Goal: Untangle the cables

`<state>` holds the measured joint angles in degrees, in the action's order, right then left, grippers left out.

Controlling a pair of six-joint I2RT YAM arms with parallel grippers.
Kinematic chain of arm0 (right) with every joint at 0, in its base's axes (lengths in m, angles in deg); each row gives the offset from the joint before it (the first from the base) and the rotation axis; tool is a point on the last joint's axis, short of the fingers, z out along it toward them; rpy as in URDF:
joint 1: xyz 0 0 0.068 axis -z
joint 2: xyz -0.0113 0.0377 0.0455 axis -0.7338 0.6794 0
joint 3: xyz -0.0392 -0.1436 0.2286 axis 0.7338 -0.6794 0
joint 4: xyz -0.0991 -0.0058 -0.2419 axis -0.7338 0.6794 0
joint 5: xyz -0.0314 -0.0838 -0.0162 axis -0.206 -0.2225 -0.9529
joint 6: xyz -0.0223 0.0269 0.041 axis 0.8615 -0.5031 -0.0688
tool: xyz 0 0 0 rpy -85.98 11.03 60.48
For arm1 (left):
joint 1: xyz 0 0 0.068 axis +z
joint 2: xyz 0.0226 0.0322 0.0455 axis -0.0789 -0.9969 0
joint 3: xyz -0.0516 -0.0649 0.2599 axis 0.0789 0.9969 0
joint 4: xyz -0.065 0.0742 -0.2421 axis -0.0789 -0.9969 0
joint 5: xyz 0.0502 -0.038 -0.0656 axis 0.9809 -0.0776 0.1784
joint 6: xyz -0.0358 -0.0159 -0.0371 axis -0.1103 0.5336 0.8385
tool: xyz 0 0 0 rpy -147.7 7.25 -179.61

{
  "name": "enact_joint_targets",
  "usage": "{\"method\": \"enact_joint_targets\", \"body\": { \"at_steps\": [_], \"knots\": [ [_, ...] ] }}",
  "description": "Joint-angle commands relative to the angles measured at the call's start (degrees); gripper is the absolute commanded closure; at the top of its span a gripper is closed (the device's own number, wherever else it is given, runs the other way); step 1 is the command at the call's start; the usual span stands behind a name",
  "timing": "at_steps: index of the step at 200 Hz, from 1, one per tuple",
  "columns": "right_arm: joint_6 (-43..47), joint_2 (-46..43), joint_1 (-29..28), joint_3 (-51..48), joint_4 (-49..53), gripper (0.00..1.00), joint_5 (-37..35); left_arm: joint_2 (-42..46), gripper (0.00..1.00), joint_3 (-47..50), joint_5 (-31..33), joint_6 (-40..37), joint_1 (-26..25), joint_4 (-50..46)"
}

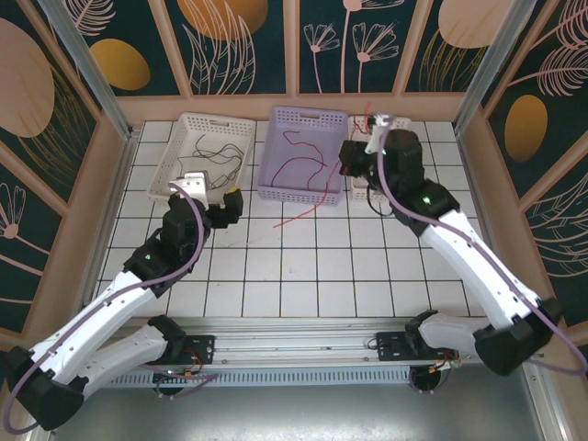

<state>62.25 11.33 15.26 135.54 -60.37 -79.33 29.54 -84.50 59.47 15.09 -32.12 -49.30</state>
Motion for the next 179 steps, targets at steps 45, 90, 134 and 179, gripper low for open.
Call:
{"method": "enact_joint_targets", "body": {
  "at_steps": [45, 90, 134, 179],
  "knots": [
    [5.9, 23.1, 2.7, 21.6, 8.1, 1.00, -1.9, 1.0, 0.01, 2.9, 7.8, -1.0, 1.4, 5.7],
    [8.0, 42.1, 3.2, 42.9, 16.9, 1.00, -8.0, 4.9, 0.02, 6.8, 9.7, -1.6, 1.4, 10.4],
    [9.3, 55.5, 3.4, 57.8, 21.7, 1.00, -14.8, 6.5, 0.02, 8.5, 10.0, -1.9, 1.4, 12.8],
    [7.8, 63.0, 5.2, 61.5, 21.0, 1.00, -14.2, 7.1, 0.01, 9.5, 9.1, -1.9, 1.4, 14.2]
  ]
}}
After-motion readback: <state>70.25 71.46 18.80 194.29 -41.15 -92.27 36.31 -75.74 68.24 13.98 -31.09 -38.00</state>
